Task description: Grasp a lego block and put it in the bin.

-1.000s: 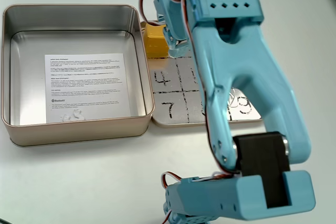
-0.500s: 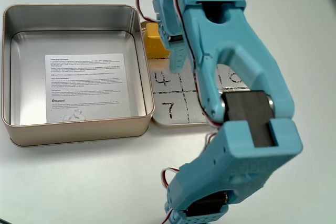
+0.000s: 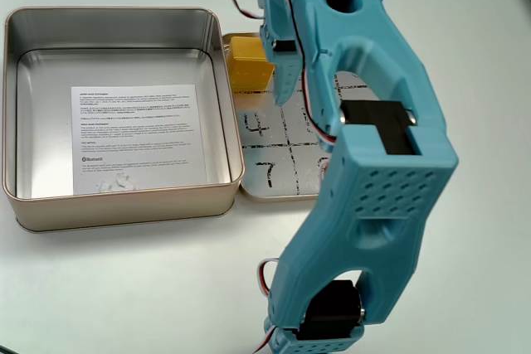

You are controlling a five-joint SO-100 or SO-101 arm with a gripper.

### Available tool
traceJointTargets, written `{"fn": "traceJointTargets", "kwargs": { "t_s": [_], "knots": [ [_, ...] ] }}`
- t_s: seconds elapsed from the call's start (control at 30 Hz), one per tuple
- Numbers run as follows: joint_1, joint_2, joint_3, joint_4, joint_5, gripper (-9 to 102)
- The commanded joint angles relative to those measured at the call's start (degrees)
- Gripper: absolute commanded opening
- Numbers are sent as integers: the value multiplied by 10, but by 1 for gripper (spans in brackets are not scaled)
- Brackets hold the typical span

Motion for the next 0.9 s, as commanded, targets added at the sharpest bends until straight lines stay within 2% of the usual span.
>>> {"fn": "traceJointTargets", "kwargs": {
  "t_s": [0.0,0.5,0.87],
  "knots": [
    [12,-6,-38,-7,0,37],
    [4,-109,-141,-4,-4,38],
    [-3,-131,-148,-2,-9,38]
  ]
}}
